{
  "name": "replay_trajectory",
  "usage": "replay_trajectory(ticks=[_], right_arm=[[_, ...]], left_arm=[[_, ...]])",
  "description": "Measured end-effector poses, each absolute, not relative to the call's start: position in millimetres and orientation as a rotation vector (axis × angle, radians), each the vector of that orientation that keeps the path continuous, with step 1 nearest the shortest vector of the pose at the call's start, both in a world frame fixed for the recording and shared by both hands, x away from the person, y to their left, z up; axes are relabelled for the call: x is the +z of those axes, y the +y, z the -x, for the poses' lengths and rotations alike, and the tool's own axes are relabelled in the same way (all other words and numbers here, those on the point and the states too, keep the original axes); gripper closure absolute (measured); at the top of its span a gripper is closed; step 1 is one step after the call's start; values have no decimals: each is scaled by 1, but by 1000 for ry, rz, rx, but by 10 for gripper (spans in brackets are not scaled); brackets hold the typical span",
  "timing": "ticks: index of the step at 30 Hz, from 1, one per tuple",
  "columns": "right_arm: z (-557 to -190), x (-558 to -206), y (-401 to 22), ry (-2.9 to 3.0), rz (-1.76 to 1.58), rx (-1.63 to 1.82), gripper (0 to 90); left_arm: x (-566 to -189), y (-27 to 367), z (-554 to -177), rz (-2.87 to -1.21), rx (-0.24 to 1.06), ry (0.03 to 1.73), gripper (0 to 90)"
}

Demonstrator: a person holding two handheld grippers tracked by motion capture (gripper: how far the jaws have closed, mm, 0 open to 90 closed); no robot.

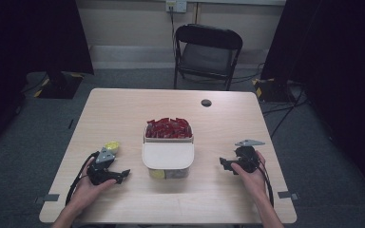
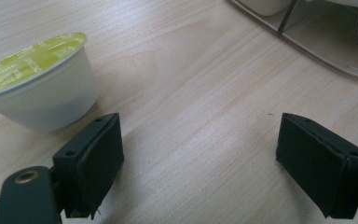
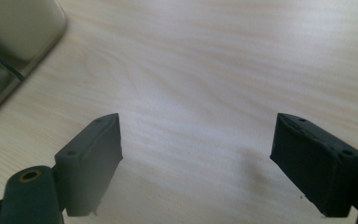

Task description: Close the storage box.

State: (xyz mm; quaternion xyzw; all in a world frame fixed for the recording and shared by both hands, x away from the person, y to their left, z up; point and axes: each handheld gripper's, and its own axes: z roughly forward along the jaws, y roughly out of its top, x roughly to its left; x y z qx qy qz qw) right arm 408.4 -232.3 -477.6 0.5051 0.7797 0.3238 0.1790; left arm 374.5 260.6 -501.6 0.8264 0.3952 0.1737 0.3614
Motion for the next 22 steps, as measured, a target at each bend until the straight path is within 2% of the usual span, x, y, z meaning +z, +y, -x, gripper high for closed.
replay_trajectory(ticks=[7,15,22], right_arm=[[-409,-490,-231,2192,-1459,800,141],[-401,-500,-236,2104,-1413,887,90],[-400,-501,-237,2089,-1424,890,90]], left_arm=[[-502,261,-375,-2130,446,1017,142],[-502,261,-375,-2131,447,1017,141],[-502,261,-375,-2131,445,1017,141]])
